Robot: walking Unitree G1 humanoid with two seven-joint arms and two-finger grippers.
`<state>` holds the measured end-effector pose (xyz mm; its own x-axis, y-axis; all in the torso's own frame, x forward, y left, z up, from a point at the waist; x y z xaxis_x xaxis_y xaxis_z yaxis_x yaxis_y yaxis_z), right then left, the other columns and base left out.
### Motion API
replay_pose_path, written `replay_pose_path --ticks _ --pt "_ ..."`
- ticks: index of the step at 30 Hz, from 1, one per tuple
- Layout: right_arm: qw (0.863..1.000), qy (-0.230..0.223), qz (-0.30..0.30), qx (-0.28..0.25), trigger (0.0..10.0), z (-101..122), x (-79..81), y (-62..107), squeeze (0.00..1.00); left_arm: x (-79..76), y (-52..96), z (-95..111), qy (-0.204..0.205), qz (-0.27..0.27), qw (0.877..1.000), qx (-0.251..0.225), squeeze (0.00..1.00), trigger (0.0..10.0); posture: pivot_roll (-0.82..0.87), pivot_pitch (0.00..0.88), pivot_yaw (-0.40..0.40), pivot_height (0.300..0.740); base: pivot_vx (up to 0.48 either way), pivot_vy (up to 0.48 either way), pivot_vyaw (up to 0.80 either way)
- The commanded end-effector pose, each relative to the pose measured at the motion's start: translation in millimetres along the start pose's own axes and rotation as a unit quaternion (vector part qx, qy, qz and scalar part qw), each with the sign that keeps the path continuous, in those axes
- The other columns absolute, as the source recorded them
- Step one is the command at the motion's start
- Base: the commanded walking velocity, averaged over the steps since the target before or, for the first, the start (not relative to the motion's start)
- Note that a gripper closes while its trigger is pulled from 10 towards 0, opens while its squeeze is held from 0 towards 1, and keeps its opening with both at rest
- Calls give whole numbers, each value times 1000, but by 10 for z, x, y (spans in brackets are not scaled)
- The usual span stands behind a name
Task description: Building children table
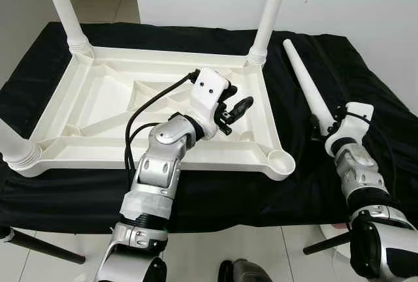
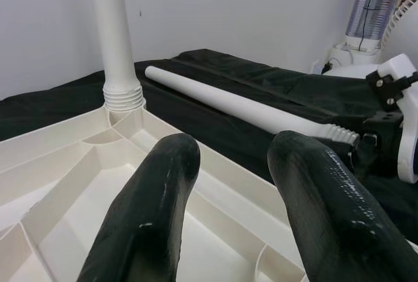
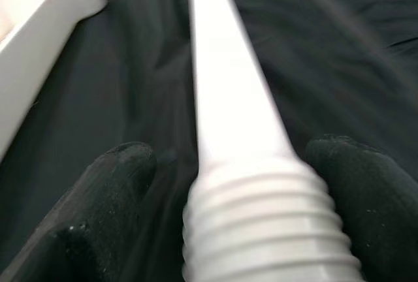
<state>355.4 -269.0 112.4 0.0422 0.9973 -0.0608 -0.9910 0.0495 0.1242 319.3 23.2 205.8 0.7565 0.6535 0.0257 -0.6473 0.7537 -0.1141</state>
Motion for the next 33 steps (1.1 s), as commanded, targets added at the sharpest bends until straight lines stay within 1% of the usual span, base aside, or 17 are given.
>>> replay_pose_path --ticks 1,4,9,13,14,15,16,19,23,25,29,32,33 --pt "1000 -7 13 18 10000 -68 55 -8 0 -36 -58 58 0 31 999 -17 0 10000 99 0 -57 740 0 0 0" --pt "999 -18 16 31 10000 -104 68 -13 0 -33 -52 65 0 34 999 -19 0 10000 103 0 -60 740 0 0 0" --pt "999 -18 31 34 10000 -118 137 -37 0 -17 -46 79 -4 38 999 -22 0 10000 110 0 -66 740 0 0 0" --pt "999 -16 35 32 10000 -118 152 -40 0 -19 -42 75 -4 38 999 -22 0 10000 109 0 -68 740 0 0 0" --pt "999 -17 36 32 4392 -118 156 -43 0 -20 -45 74 -5 38 999 -22 0 10000 107 0 -67 740 0 0 0" --pt "999 -17 36 32 4392 -118 156 -43 0 -20 -45 74 -5 38 999 -22 0 10000 107 0 -67 740 0 0 0" --pt "998 -25 37 37 0 -128 158 -45 0 -22 -48 75 -5 38 999 -22 0 10000 105 0 -66 740 0 0 0" --pt "997 -46 39 45 0 -151 163 -44 0 -28 -57 79 -6 38 999 -24 0 10000 102 0 -66 740 0 0 0" --pt "996 -58 49 49 0 -179 192 -34 0 -30 -66 88 -5 38 999 -27 0 10000 98 0 -65 740 0 0 0" --pt "995 -65 54 54 0 -228 229 -22 0 -46 -52 70 18 29 999 -26 0 10000 90 0 -61 740 0 0 0" --pt "995 -66 57 54 0 -249 255 -13 0 -51 -33 53 26 23 999 -24 0 10000 90 0 -61 740 0 0 0" --pt "996 -55 41 51 0 -270 262 -3 0 -31 -4 25 24 24 999 -19 0 10000 85 0 -59 740 0 0 0" --pt "998 -43 35 34 0 -284 310 22 0 6 43 -12 30 28 999 -8 0 10000 80 0 -47 740 0 0 0"
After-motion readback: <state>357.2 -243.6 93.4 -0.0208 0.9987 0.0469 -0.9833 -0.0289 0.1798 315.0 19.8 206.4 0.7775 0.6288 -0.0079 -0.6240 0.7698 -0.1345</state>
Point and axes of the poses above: a point about 5 cm out from each wrist's last joint towards the gripper, its own y axis pointing back from the gripper into the wrist, its own z axis along the axis of the wrist's last joint, x = y × z, the point moved 1 cm from there along -y, pointing out of the wrist towards the gripper, and after that the axes turned 5 degrees about y, right-handed, at the moved point
